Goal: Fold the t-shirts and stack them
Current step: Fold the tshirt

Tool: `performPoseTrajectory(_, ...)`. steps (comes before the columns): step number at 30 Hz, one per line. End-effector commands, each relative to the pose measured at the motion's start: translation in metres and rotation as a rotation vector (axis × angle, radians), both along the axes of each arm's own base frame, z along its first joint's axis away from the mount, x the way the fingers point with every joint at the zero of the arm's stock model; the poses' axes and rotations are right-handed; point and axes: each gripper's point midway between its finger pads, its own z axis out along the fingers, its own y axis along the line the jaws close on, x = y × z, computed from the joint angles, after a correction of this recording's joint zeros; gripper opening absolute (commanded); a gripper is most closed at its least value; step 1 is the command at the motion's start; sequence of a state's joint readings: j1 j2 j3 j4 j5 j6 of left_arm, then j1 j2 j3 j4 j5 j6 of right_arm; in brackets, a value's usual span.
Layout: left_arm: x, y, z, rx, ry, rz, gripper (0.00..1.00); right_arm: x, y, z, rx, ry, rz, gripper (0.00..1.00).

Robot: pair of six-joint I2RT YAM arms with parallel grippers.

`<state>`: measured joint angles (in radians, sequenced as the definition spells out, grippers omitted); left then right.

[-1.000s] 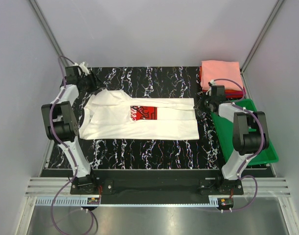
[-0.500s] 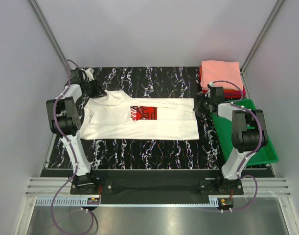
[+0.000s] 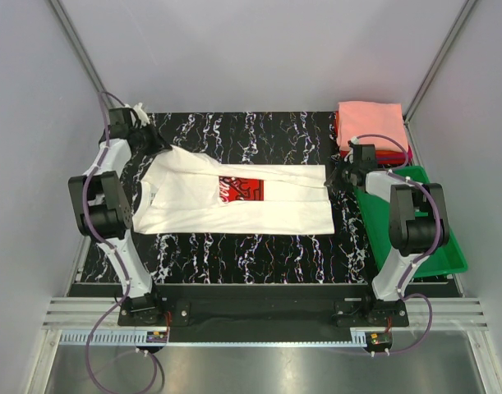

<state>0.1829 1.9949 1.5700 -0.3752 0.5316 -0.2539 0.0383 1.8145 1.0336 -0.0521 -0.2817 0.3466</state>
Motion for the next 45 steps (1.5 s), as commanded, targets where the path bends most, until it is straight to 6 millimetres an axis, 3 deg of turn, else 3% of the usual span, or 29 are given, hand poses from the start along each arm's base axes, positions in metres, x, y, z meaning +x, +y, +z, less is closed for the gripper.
performPoseTrajectory(1, 0.003, 0.012, 0.051, 0.018, -0.112, 0.056, 0.0, 0.017, -0.003, 0.033, -0.014, -0.091, 0.002, 0.0)
performPoseTrajectory(9, -0.024, 0.026, 0.05, -0.008, -0.085, 0.097, 0.0, 0.015, -0.008, 0.041, -0.04, -0.104, -0.017, 0.0)
performPoseTrajectory(18, -0.061, 0.022, 0.035, -0.03, -0.034, 0.101, 0.0, 0.006, -0.008, 0.051, -0.029, -0.106, -0.026, 0.0)
performPoseTrajectory(23, -0.082, 0.019, 0.02, -0.031, 0.011, 0.114, 0.0, -0.003, -0.002, 0.043, 0.004, -0.076, -0.01, 0.0)
performPoseTrajectory(30, -0.099, 0.026, 0.009, -0.002, 0.078, 0.174, 0.0, -0.012, -0.022, 0.018, -0.09, 0.001, -0.076, 0.0)
performPoseTrajectory(37, -0.121, 0.023, -0.015, 0.006, 0.166, 0.167, 0.0, -0.013, -0.012, 0.019, -0.043, 0.018, -0.057, 0.0)
performPoseTrajectory(41, -0.125, 0.023, -0.015, 0.01, 0.164, 0.169, 0.0, -0.018, -0.011, 0.02, -0.035, 0.021, -0.047, 0.0)
performPoseTrajectory(43, -0.127, 0.021, -0.02, 0.004, 0.179, 0.163, 0.0, -0.023, -0.012, 0.015, -0.036, 0.049, -0.05, 0.03)
performPoseTrajectory(45, -0.136, 0.02, -0.034, 0.006, 0.226, 0.163, 0.0, -0.032, -0.01, 0.009, -0.027, 0.09, -0.058, 0.16)
